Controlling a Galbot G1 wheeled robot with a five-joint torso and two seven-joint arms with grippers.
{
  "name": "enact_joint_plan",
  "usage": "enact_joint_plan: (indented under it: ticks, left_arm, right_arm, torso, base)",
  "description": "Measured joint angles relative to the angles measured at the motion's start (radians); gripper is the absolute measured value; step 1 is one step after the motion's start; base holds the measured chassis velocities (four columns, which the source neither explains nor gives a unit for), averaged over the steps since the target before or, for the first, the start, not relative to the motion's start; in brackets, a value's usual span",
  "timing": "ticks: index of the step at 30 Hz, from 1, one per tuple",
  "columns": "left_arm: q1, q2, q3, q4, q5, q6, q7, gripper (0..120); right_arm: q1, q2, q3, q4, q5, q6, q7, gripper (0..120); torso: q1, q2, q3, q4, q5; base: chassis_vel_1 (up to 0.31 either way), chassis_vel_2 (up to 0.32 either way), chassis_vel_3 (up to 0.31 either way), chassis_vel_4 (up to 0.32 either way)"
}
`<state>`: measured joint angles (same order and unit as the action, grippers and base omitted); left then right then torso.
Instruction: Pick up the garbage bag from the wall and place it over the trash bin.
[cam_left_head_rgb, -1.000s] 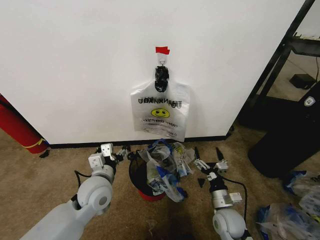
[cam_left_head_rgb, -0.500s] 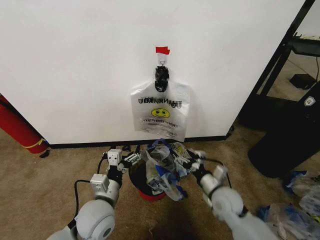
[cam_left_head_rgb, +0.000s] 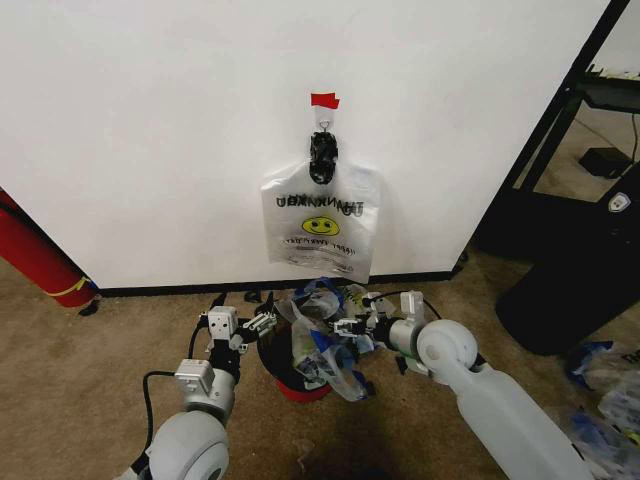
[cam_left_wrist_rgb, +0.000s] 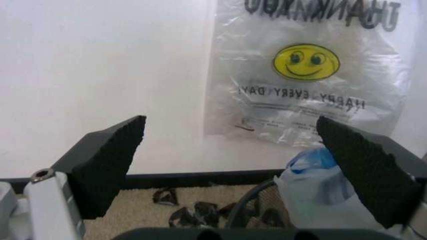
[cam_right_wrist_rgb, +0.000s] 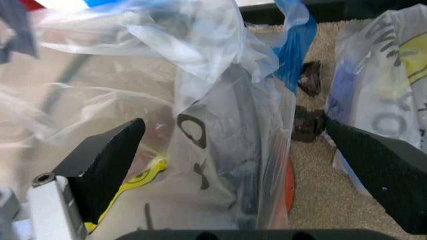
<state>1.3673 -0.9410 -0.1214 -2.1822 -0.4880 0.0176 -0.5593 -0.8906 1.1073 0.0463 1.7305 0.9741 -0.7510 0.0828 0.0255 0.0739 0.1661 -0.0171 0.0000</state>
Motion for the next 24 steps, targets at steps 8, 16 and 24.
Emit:
enact_joint_plan:
  ticks: [8,16,24]
  left_arm:
    - [0.011,-0.002,-0.004,-0.003,0.002,0.000,-0.007,100]
    - [0.018,-0.006,-0.004,-0.003,0.009,-0.001,-0.011,100]
    - [0.022,-0.005,-0.011,-0.005,0.017,-0.008,-0.015,100]
  right_arm:
    - [0.014,0.030,-0.023,-0.053,-0.010,0.009,0.026,88]
    - [-0.009,0.035,-0.027,-0.053,-0.012,0.017,0.033,53]
    - [-0.046,0.044,-0.024,-0.010,-0.008,0.020,0.095,25]
  torso:
    - [0.000,0.000,0.000,0.0000,0.0000]
    - [0.000,0.000,0.000,-0.0004,-0.0003]
    - [0.000,0.000,0.000,0.0002,0.0002]
  base:
    - [0.000,0.000,0.000,0.000]
    - [0.000,0.000,0.000,0.000]
    - [0.000,0.000,0.000,0.000]
